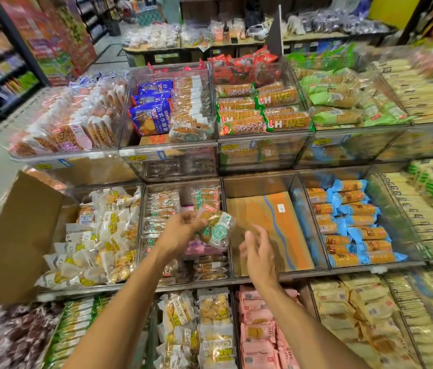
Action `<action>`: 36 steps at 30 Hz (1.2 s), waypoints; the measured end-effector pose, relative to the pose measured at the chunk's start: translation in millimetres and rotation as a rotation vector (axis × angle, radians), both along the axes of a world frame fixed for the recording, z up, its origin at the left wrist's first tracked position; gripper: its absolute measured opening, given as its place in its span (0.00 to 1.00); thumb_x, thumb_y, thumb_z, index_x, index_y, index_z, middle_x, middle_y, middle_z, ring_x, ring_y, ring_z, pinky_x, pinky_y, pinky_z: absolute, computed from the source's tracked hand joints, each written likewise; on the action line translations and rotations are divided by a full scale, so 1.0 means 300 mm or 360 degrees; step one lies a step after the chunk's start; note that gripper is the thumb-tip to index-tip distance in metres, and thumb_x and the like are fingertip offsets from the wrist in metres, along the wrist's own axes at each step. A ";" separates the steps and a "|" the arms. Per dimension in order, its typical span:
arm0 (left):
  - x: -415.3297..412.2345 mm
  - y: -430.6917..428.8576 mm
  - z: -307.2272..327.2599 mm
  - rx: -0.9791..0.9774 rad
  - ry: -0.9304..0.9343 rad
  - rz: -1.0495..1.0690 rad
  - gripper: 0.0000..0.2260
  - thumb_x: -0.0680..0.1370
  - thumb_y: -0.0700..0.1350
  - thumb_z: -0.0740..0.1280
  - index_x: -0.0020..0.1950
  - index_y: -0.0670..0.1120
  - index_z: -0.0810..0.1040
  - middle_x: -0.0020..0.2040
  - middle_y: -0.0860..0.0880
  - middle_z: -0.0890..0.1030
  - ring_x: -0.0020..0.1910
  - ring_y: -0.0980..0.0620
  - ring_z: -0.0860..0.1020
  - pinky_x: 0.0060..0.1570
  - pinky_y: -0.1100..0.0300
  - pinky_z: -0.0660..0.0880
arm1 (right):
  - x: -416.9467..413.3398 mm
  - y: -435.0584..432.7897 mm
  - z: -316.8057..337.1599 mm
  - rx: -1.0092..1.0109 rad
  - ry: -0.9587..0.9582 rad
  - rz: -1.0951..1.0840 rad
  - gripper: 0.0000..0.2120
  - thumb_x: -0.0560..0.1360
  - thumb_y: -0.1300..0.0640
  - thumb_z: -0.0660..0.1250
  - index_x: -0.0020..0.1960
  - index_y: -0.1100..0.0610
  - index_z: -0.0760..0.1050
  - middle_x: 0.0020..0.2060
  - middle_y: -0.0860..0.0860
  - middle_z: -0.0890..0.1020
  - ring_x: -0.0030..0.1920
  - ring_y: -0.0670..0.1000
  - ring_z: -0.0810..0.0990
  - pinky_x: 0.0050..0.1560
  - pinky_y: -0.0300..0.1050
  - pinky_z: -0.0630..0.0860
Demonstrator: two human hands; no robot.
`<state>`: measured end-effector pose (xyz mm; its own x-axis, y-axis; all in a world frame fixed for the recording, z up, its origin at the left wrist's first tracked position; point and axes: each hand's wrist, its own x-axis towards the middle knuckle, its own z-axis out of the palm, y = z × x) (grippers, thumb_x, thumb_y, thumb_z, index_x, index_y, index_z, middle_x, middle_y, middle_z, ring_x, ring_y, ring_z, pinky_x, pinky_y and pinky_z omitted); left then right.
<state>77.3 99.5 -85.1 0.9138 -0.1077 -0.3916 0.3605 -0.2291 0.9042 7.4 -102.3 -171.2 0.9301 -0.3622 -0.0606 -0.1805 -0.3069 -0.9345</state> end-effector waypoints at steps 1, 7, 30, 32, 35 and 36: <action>0.029 0.020 0.012 0.0186 -0.0120 -0.0033 0.16 0.79 0.48 0.73 0.64 0.43 0.78 0.57 0.46 0.86 0.46 0.47 0.87 0.42 0.54 0.84 | 0.003 0.001 -0.006 -0.0029 -0.0001 0.0016 0.20 0.83 0.37 0.57 0.70 0.45 0.71 0.39 0.45 0.85 0.40 0.44 0.84 0.46 0.55 0.83; 0.138 0.010 0.047 0.1359 -0.0726 -0.0452 0.18 0.82 0.49 0.70 0.71 0.47 0.74 0.64 0.48 0.82 0.56 0.48 0.82 0.54 0.53 0.79 | 0.011 0.000 -0.046 -0.0265 -0.0012 0.0080 0.16 0.78 0.31 0.57 0.55 0.39 0.74 0.38 0.40 0.85 0.39 0.43 0.84 0.42 0.56 0.83; 0.108 -0.211 -0.199 0.0254 0.0094 0.0714 0.35 0.86 0.60 0.57 0.85 0.40 0.51 0.79 0.37 0.67 0.77 0.35 0.67 0.75 0.43 0.64 | -0.006 0.001 -0.008 -0.0691 -0.0033 0.0058 0.04 0.82 0.49 0.66 0.49 0.46 0.76 0.32 0.41 0.82 0.31 0.36 0.76 0.29 0.32 0.62; 0.112 -0.216 -0.203 0.0260 0.0198 0.0676 0.35 0.86 0.61 0.55 0.84 0.39 0.51 0.81 0.37 0.63 0.79 0.35 0.64 0.77 0.42 0.63 | -0.006 0.001 -0.006 -0.0673 -0.0039 0.0052 0.04 0.82 0.49 0.66 0.49 0.47 0.76 0.32 0.40 0.82 0.31 0.37 0.77 0.31 0.30 0.59; 0.106 -0.225 -0.209 0.0307 0.0136 0.0572 0.36 0.86 0.62 0.55 0.85 0.40 0.48 0.83 0.37 0.59 0.80 0.35 0.61 0.78 0.40 0.61 | -0.002 0.003 -0.015 -0.0650 -0.0053 0.0037 0.03 0.82 0.50 0.67 0.49 0.47 0.76 0.31 0.40 0.81 0.30 0.39 0.78 0.31 0.33 0.63; 0.103 -0.221 -0.215 0.0269 0.0113 0.0586 0.36 0.86 0.62 0.55 0.85 0.41 0.50 0.82 0.38 0.61 0.78 0.35 0.65 0.77 0.39 0.64 | -0.002 0.003 -0.020 -0.0647 -0.0067 0.0038 0.04 0.82 0.50 0.67 0.49 0.47 0.76 0.30 0.40 0.81 0.30 0.40 0.78 0.31 0.35 0.65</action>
<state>108.2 33.1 -149.6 0.8494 0.2929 -0.4389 0.5061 -0.2164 0.8349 6.7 -101.3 -177.3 0.9372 -0.3270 0.1214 -0.1329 -0.6566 -0.7425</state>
